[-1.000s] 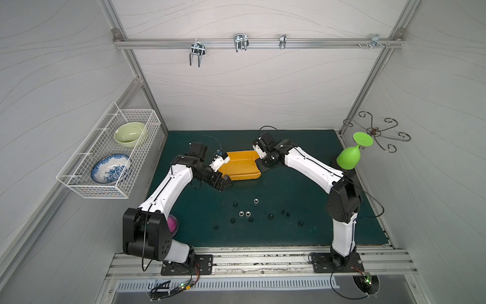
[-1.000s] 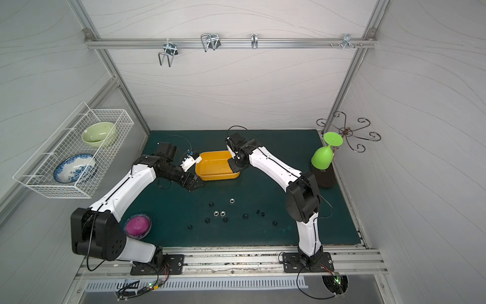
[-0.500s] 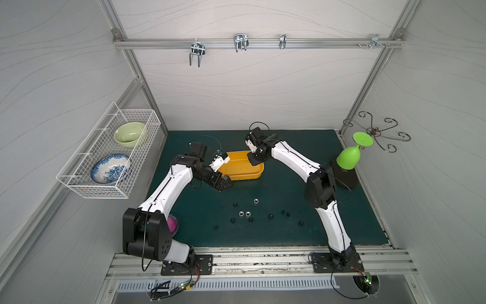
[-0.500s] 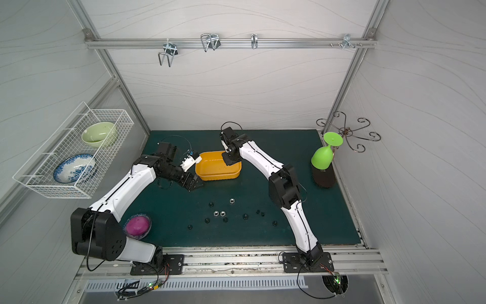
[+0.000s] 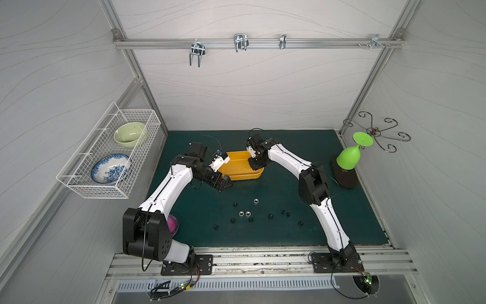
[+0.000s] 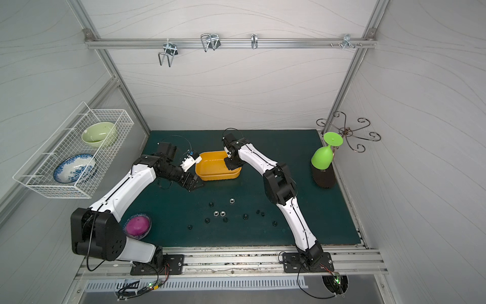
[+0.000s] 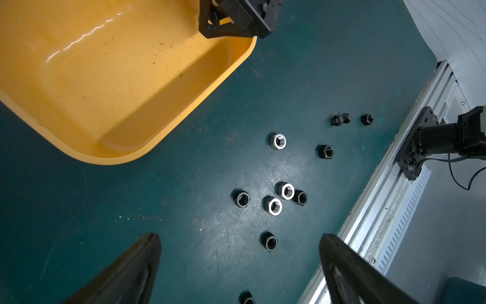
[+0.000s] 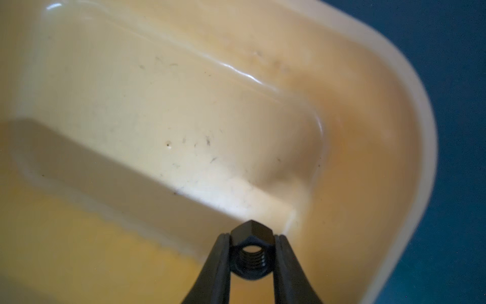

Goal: Put the nuts on the desktop into the storage box
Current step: Place the nut in the storage box.

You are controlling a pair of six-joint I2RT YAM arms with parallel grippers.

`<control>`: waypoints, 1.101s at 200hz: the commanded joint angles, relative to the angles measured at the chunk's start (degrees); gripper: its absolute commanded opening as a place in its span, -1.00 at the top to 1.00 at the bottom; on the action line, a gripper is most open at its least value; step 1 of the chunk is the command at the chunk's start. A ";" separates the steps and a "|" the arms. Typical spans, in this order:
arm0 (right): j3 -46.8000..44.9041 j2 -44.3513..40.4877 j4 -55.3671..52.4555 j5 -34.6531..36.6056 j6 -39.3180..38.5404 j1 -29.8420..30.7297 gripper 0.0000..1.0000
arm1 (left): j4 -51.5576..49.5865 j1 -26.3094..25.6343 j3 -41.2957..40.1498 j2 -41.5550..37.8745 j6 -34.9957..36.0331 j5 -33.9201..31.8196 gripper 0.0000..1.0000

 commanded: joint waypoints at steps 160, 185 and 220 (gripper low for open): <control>3.04 -0.76 -4.30 1.09 -1.30 0.50 0.13 | 0.58 -0.18 0.72 0.80 0.37 -0.41 -0.97; 3.90 -3.40 -5.04 1.50 -1.31 0.47 0.08 | 0.49 -0.11 0.86 0.60 0.42 -0.48 -0.97; 4.12 -7.60 -5.81 2.06 -1.62 0.52 -0.18 | 0.24 -0.11 0.99 0.31 0.55 -0.54 -0.97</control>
